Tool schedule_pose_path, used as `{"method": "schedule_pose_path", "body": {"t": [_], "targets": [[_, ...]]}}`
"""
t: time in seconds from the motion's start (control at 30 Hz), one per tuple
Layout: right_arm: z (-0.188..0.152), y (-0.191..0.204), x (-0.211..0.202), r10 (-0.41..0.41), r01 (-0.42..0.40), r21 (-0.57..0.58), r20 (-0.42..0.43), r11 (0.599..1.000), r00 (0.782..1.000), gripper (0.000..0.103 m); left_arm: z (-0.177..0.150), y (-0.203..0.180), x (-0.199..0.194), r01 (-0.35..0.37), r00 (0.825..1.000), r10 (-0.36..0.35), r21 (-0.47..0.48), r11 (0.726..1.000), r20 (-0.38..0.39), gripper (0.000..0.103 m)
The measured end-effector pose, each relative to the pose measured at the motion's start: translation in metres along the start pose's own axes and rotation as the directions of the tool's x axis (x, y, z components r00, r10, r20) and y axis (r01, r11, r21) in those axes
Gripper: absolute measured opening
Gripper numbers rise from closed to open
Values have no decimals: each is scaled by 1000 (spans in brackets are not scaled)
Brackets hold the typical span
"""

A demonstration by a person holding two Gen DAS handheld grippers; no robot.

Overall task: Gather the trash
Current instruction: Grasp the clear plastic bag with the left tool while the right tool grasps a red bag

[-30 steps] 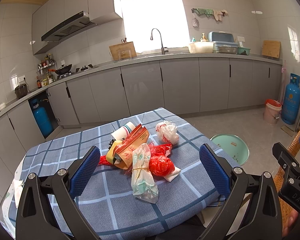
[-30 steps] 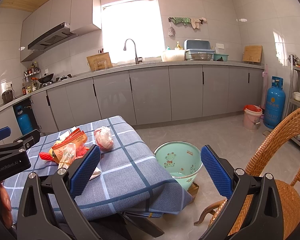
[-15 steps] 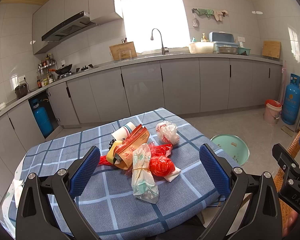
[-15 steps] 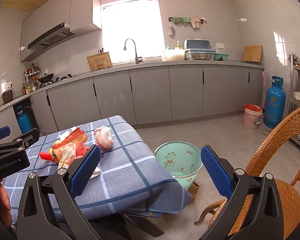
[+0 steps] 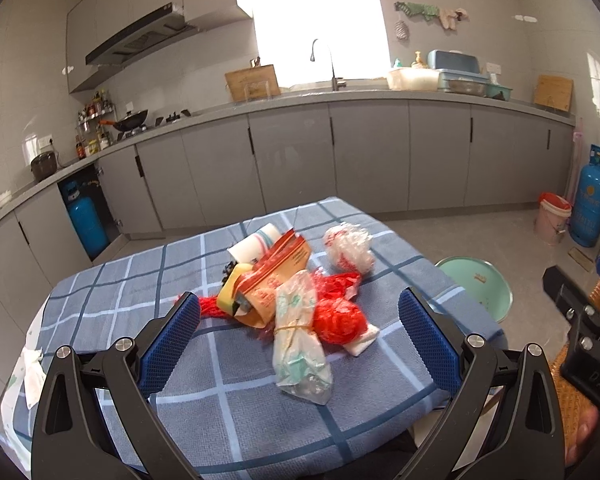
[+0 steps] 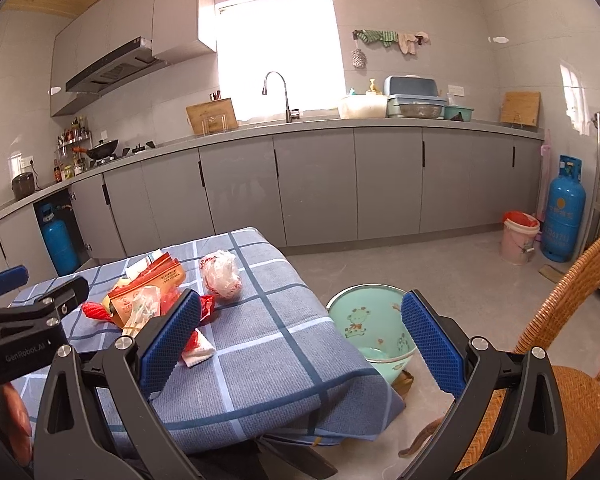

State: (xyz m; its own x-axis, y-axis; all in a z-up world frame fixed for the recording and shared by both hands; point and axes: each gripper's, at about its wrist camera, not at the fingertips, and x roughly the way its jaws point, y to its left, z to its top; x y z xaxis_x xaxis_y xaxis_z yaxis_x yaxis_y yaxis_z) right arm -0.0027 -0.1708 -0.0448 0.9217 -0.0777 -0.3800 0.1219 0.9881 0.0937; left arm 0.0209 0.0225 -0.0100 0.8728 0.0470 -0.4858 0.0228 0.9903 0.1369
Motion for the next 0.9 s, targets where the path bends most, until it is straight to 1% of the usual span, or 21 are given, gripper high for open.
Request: {"method": "schedule_pose_path", "body": {"t": [0.17, 0.33, 0.43, 0.57, 0.67, 0.83, 0.9], "targets": [[-2, 18, 28, 13, -15, -50, -47, 999, 999, 98, -10, 35, 34, -72, 996, 68, -56, 996, -63, 98], [-7, 32, 58, 28, -35, -71, -93, 997, 995, 98, -26, 75, 70, -156, 980, 140, -112, 981, -143, 98], [-11, 43, 75, 41, -52, -91, -125, 995, 991, 98, -33, 96, 88, -189, 972, 164, -142, 972, -171, 98], [-16, 57, 98, 65, -83, -110, -164, 990, 984, 98, -37, 108, 108, -208, 964, 175, -157, 965, -201, 97], [-17, 71, 113, 104, -128, -114, -197, 985, 975, 98, -39, 111, 118, -211, 961, 176, -154, 965, -215, 97], [-20, 95, 131, 148, -186, -153, -228, 970, 962, 98, -45, 107, 125, -199, 958, 161, -147, 969, -236, 97], [-23, 101, 141, 171, -215, -152, -260, 965, 950, 98, -46, 102, 129, -189, 958, 150, -145, 971, -246, 97]]}}
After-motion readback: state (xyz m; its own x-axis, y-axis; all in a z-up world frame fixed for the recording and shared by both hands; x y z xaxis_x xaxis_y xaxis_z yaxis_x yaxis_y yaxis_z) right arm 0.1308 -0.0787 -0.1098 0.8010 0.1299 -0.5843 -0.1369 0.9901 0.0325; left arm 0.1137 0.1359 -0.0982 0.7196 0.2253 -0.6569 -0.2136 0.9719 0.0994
